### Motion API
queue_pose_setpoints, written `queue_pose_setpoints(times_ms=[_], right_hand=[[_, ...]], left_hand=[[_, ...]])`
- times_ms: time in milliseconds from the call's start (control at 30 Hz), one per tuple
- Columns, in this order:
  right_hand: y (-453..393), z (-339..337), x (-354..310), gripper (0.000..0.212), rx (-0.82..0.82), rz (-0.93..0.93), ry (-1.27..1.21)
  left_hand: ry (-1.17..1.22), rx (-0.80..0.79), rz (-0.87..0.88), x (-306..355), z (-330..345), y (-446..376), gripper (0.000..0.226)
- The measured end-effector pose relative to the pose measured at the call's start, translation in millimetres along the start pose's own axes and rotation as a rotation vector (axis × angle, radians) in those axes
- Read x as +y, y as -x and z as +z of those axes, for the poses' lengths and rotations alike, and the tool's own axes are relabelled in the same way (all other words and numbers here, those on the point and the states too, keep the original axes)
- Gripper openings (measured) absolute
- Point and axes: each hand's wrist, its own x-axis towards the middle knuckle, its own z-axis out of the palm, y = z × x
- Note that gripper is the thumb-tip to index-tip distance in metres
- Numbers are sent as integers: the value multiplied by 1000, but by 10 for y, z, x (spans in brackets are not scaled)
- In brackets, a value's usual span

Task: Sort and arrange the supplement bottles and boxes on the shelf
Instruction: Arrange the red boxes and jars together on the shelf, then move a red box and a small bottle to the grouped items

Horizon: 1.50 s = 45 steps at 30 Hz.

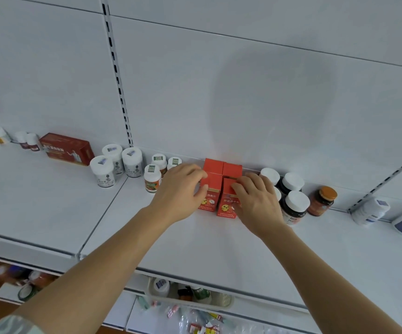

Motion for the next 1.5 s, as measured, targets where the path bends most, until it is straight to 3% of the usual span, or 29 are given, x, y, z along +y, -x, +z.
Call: queue_pose_setpoints(times_ms=[167,367,567,700,800,1133,1500], right_hand=[[-13,72,-22,15,75,-14,23],[0,65,-41,14,69,-10,51],[30,-137,-56,38,-25,65,23],[196,-387,14,33,60,145,-17],[449,-604,139,38,28,227,17],[1753,-1315,925,49,-88,536,148],[3837,-2296,2159,64,-207,800,227]], left_hand=[[-3,-1,6,14,13,-26,23],[-15,-7,5,15,29,-39,23],[-68,-7,25,128,57,-108,33],[-115,-37,72,329,157,-223,41],[-103,-43,128,562,313,-307,43],[-17,-47,321,2032,798,-388,47],[32,-172,424,4463,1722,-94,62]])
